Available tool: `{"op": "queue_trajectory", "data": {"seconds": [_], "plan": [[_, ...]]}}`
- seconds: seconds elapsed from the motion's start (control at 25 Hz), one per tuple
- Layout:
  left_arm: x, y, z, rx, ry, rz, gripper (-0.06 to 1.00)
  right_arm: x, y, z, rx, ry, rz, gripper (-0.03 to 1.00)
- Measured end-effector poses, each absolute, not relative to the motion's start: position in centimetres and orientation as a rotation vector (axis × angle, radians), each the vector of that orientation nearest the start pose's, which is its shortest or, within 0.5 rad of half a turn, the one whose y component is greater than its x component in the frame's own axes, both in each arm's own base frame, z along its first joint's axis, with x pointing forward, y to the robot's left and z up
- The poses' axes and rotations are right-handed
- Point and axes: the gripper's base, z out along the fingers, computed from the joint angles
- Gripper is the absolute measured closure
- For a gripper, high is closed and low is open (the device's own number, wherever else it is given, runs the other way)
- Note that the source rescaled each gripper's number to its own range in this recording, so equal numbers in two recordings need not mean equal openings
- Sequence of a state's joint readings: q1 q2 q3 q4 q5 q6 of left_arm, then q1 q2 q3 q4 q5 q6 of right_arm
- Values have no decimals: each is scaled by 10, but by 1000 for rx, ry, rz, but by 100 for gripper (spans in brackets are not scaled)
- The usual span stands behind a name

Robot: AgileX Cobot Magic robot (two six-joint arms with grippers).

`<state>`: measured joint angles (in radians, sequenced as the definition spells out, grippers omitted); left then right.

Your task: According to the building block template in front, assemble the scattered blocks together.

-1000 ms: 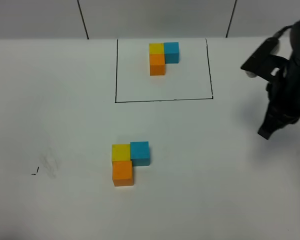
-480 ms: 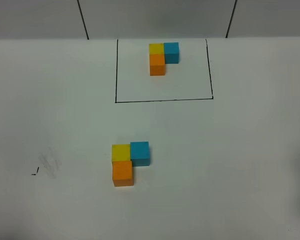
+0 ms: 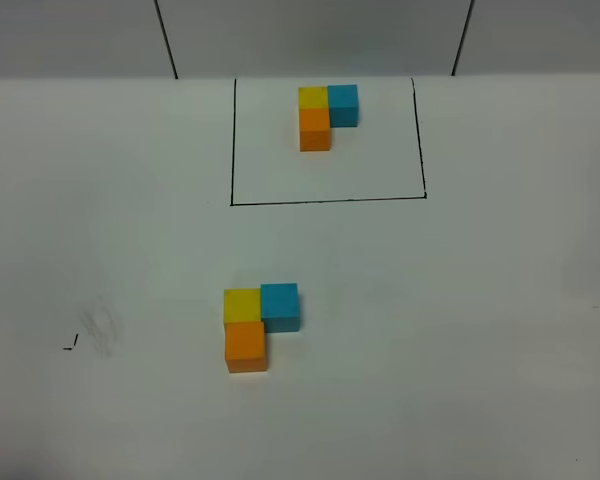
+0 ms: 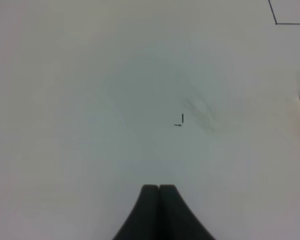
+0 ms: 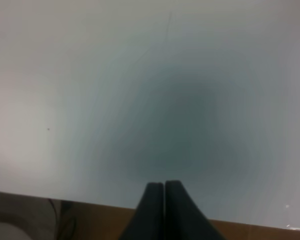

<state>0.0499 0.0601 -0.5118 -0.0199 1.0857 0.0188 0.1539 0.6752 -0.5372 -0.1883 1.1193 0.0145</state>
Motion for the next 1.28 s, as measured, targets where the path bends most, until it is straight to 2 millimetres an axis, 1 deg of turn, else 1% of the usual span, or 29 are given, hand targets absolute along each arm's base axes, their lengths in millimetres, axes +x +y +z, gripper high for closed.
{"op": "queue_trajectory", "data": {"seconds": [0.2, 0.36, 0.52, 0.72, 1.0, 1.28], "plan": [[2, -1, 279, -32, 2117, 17, 94, 76, -4, 266, -211, 2602, -188, 96], [2, -1, 279, -32, 2117, 17, 94, 70, -5, 269, -155, 2563, -173, 96], [2, -1, 279, -32, 2117, 17, 94, 70, -4, 266, -74, 2561, -131, 96], [2, -1, 279, -32, 2117, 17, 94, 71, -5, 265, -76, 2555, -153, 96], [2, -1, 279, -32, 2117, 17, 94, 72, -1, 262, -81, 2551, -86, 95], [2, -1, 279, -32, 2117, 17, 94, 72, -4, 263, -93, 2538, -143, 95]]}}
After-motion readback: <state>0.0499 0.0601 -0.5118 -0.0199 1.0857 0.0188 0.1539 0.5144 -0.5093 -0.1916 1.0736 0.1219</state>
